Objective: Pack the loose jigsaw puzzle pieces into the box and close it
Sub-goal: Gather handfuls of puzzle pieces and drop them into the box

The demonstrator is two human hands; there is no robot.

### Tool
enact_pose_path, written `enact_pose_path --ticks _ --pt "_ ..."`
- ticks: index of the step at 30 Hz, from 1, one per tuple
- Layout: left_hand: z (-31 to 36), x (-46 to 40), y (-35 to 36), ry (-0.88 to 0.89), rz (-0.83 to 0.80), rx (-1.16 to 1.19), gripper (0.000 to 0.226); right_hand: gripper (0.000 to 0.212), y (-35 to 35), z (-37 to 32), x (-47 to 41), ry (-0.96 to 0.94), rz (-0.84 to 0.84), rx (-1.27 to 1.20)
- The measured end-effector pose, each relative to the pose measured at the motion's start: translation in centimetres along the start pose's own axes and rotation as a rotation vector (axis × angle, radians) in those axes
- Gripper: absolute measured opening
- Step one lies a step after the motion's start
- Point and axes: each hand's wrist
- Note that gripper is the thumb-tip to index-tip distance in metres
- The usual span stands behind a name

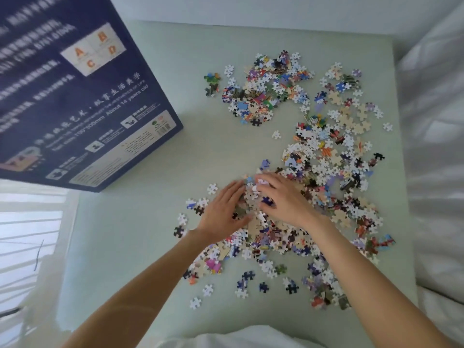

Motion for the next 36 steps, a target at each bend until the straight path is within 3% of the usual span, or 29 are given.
enact_pose_path --ticks 3,6,9,14,20,27,36 --pt "-0.3 1.3 -1.0 0.003 0.025 0.017 0.085 0.049 -0.1 -1.1 1.7 0.129 0.083 0.054" --pt "-0.4 1.7 -1.9 -0.075 0.021 -0.025 0.089 0.073 -0.3 -1.3 1.8 0.364 -0.041 0.112" --pt "0.4 1.5 -2.1 -0.172 -0.012 -0.012 0.089 0.082 -0.4 -1.8 1.0 0.375 -0.108 0.121" --pt "1.6 0.8 -2.0 -0.260 -0.051 0.110 0.083 0.077 -0.7 -4.0 -0.3 0.314 -0.184 -0.004" --pt "1.1 0.5 -2.4 -0.276 -0.049 0.222 0.067 0.064 -0.7 -4.4 -0.7 0.326 -0.158 -0.107" --pt "0.9 0.9 -2.8 -0.231 -0.097 0.230 0.073 0.078 -0.5 -5.1 -1.2 0.294 -0.165 -0.034" --pt "1.4 0.8 -2.2 -0.215 -0.038 0.143 0.049 0.061 -0.8 -5.0 -1.0 0.313 -0.195 -0.018"
Point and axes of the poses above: each hand's wrist, its own x-axis away from the middle knuckle, its own y-axis out of the palm, z = x × y, and after that the axes turned 2 degrees about -z, right-handed
